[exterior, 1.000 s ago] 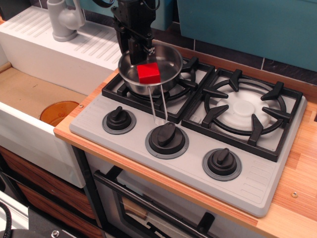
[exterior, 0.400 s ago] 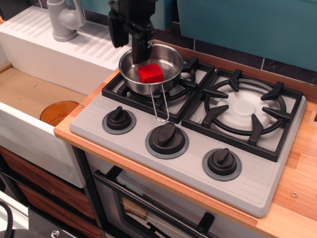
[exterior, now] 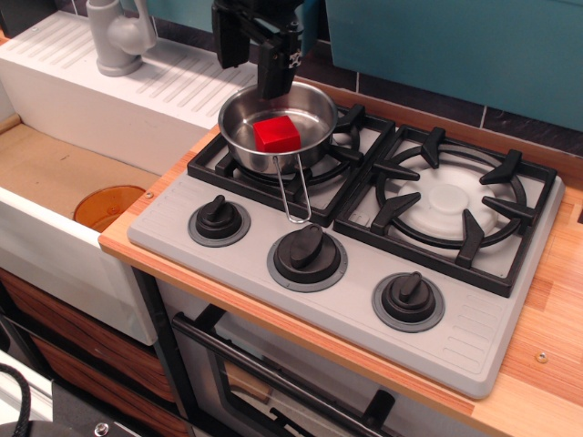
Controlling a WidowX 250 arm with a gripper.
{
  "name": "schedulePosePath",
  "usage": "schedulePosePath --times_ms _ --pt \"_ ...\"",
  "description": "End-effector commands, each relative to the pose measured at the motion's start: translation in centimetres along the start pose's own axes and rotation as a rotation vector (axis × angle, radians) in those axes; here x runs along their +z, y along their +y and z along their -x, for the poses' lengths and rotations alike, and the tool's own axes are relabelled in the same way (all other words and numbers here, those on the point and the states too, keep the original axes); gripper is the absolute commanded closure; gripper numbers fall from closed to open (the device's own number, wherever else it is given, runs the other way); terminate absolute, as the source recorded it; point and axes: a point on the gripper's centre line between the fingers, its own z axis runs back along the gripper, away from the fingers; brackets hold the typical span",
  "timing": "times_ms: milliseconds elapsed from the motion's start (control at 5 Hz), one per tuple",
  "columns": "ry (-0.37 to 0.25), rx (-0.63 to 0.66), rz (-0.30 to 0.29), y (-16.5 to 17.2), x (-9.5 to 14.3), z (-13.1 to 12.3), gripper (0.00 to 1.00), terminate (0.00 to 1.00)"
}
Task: Put redcube in pan and put pan on stove
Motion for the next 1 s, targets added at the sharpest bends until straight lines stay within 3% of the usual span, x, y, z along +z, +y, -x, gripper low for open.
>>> schedulePosePath --times_ms 0,600,800 --pt "-0.077 0.024 -0.047 -0.9 5.3 -0.7 0.00 0.00" --pt "-0.079 0.013 -0.068 -2.7 5.9 -0.3 0.00 0.00" --pt "-0.058 0.021 -0.075 -3.4 6.2 -0.3 0.00 1.00"
